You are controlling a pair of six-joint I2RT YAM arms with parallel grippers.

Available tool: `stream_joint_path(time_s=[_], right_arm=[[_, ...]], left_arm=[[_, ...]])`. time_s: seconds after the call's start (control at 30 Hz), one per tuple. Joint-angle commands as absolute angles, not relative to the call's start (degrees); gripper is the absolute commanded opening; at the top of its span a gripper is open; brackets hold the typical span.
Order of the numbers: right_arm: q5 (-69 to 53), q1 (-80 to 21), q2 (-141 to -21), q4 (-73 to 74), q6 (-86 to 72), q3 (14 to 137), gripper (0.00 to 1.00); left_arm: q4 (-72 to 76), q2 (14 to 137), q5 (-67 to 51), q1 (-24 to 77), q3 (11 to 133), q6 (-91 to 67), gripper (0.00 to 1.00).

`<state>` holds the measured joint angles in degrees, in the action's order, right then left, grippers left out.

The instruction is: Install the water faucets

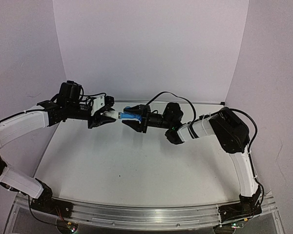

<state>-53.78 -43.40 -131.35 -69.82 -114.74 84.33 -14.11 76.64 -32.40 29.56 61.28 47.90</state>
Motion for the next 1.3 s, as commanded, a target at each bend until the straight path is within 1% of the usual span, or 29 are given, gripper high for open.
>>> stream_joint_path(time_s=[0.0,0.03,0.07,0.1,0.13,0.27,0.43,0.5,0.6,0.63,0.67,0.73,0.77,0.83,0.87,0.9,0.93,1.0,1.07,1.17,1.2,1.27], right_arm=[[-56.7,-46.8,-124.0,-82.8,-120.9,82.5,0.65],[-56.5,-46.7,-123.5,-82.9,-120.5,81.2,0.79],[-56.4,-46.5,-123.1,-82.9,-120.3,80.6,0.84],[-56.2,-46.3,-122.7,-83.0,-119.8,79.7,0.94],[-55.9,-46.0,-122.2,-83.2,-119.4,78.5,0.97],[-55.1,-44.4,-120.1,-84.2,-117.7,72.3,0.98],[-57.1,-41.5,-116.7,-84.6,-112.6,65.8,0.98],[-61.1,-38.7,-114.3,-82.7,-104.3,63.7,0.98],[-63.0,-34.5,-111.9,-80.0,-93.4,62.4,0.98],[-64.3,-33.1,-111.0,-77.3,-88.7,62.8,0.98],[-65.7,-32.4,-109.8,-71.5,-80.3,63.8,0.98],[-65.5,-31.9,-107.0,-59.3,-65.8,64.9,0.98],[-62.8,-31.9,-103.5,-40.7,-46.6,68.3,0.98],[-55.3,-33.3,-99.4,-17.4,-25.3,72.3,0.98],[-51.8,-34.3,-98.0,-12.0,-13.5,73.5,0.98],[-44.4,-36.8,-94.7,-7.7,-1.2,73.3,0.98],[-38.8,-37.9,-93.2,-6.4,8.1,72.7,0.98],[-34.4,-38.9,-91.3,-6.1,15.3,72.2,0.98],[-33.5,-39.3,-90.7,-5.6,23.6,73.4,0.98],[-34.7,-39.5,-91.1,-5.2,30.2,75.2,0.98],[-34.4,-40.0,-90.7,-5.1,34.2,74.6,0.98],[-32.0,-41.7,-89.4,-10.7,44.2,70.4,0.98]], left_arm=[[-6.3,75.3,-31.2,27.8,59.7,40.6,0.0],[-4.2,75.1,-31.6,27.1,59.3,38.3,0.0],[-3.0,74.9,-31.6,26.7,58.9,36.2,0.0],[-1.3,74.8,-32.2,26.2,58.5,34.5,0.0],[-0.4,74.8,-32.1,25.8,58.5,33.2,0.0],[2.2,74.9,-33.6,24.2,58.4,27.6,0.0],[5.2,74.0,-36.6,23.3,58.3,19.6,0.0],[5.4,73.8,-38.1,22.9,59.5,11.8,0.0],[5.7,73.2,-42.5,22.7,60.4,3.0,0.0],[6.4,72.8,-43.9,22.7,60.3,-0.4,0.0],[7.1,72.3,-45.5,22.8,60.2,-4.9,0.0],[7.8,71.9,-47.0,22.7,60.3,-9.2,0.0],[7.9,71.2,-46.5,22.7,60.7,-15.4,0.0],[7.9,70.5,-45.9,22.6,61.1,-21.1,0.0],[7.9,70.4,-46.0,22.6,61.3,-23.6,0.0],[8.0,70.9,-46.6,22.5,62.1,-30.2,0.0],[8.0,71.5,-47.9,22.4,62.7,-34.1,0.0],[7.9,73.1,-50.3,21.9,63.7,-42.3,0.0],[7.9,75.1,-53.3,21.9,64.6,-49.5,0.0],[8.0,75.0,-54.5,21.9,64.3,-52.6,0.0],[8.0,74.8,-54.4,21.9,64.2,-53.5,0.0],[8.0,75.3,-54.9,21.9,64.4,-57.1,0.0]])
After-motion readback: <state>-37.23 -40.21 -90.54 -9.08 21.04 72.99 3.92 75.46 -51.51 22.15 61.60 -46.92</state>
